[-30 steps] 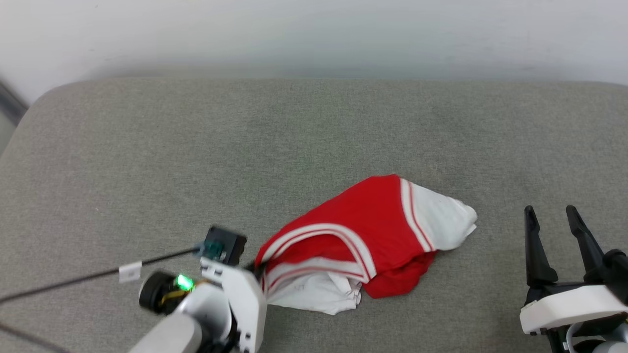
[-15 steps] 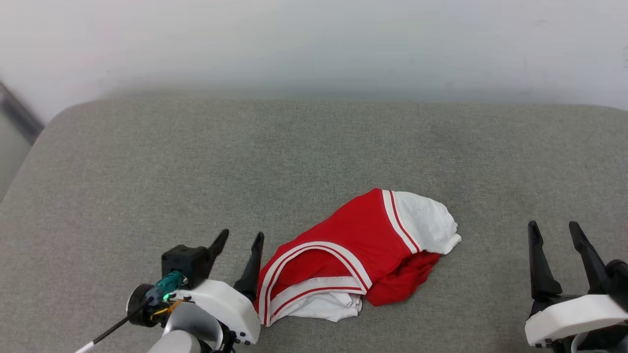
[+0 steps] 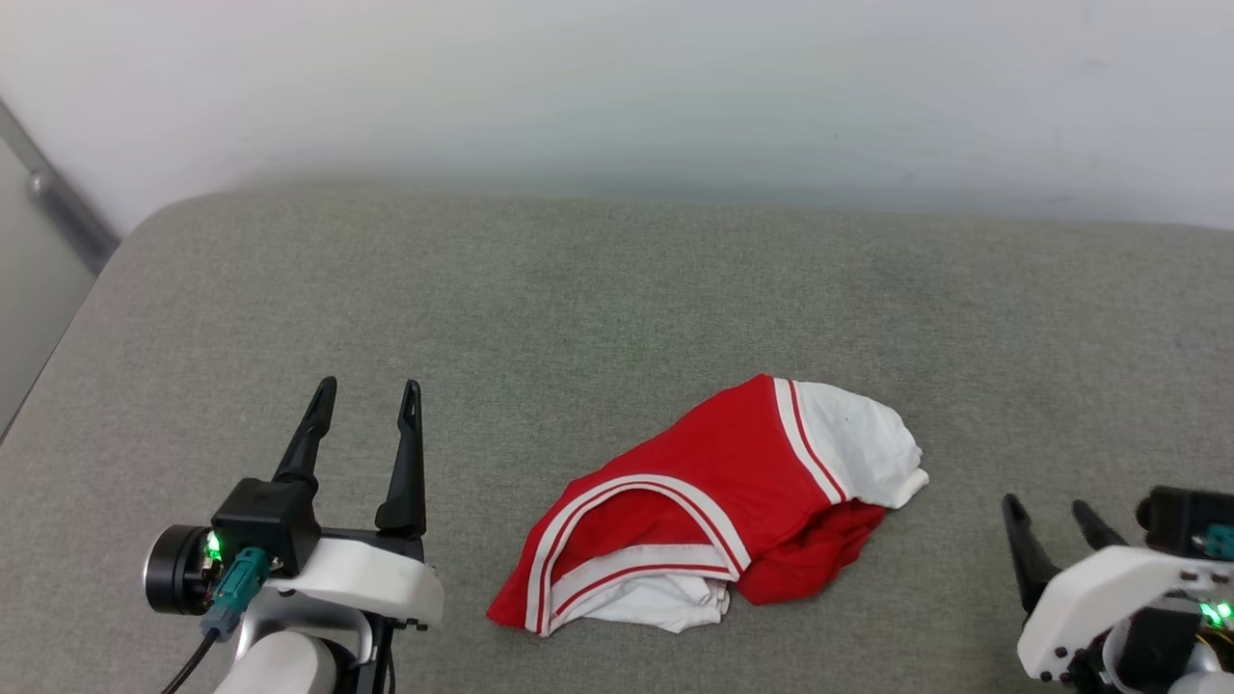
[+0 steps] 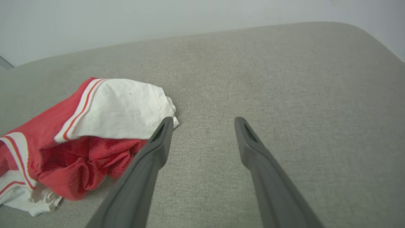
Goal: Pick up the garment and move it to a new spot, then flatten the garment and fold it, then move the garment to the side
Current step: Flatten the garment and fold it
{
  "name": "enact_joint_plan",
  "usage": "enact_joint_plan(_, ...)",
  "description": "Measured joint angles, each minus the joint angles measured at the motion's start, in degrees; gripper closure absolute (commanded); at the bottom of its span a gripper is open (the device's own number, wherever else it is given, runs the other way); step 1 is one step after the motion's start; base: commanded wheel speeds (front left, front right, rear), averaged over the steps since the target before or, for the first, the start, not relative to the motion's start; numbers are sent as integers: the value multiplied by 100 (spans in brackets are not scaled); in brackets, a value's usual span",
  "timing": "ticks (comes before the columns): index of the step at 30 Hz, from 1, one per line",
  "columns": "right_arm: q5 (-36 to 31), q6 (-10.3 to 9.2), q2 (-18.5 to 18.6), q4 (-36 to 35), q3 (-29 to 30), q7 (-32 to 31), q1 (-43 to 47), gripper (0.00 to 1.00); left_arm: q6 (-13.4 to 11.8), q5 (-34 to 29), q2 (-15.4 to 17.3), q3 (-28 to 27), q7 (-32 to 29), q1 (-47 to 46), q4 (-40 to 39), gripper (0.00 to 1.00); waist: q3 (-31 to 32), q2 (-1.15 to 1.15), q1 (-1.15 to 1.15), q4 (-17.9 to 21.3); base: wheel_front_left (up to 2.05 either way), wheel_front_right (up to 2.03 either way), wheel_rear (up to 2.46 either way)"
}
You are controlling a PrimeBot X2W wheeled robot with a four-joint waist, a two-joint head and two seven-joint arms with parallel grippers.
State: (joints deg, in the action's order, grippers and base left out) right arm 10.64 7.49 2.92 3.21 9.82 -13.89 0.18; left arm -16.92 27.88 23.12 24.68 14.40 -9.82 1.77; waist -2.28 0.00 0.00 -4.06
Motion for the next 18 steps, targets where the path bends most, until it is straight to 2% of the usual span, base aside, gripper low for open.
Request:
enact_joint_plan(3, 57, 1, 55, 346, -99, -845, -374, 0, 3, -60, 44, -2, 16, -38, -156, 0, -123, 0, 0, -94, 0, 0, 0)
enact_joint_plan(9, 411, 1, 452, 1038, -364, -2192, -1177, 0, 36, -127, -7, 76, 26, -146, -261, 0, -374, 0, 0, -408, 0, 0, 0)
enact_joint_plan(18, 738, 1, 884, 2278, -765, -2828, -2206, 0, 186, -122, -198, 125, 43, -338, -169, 0, -846, 0, 0, -829, 0, 0, 0)
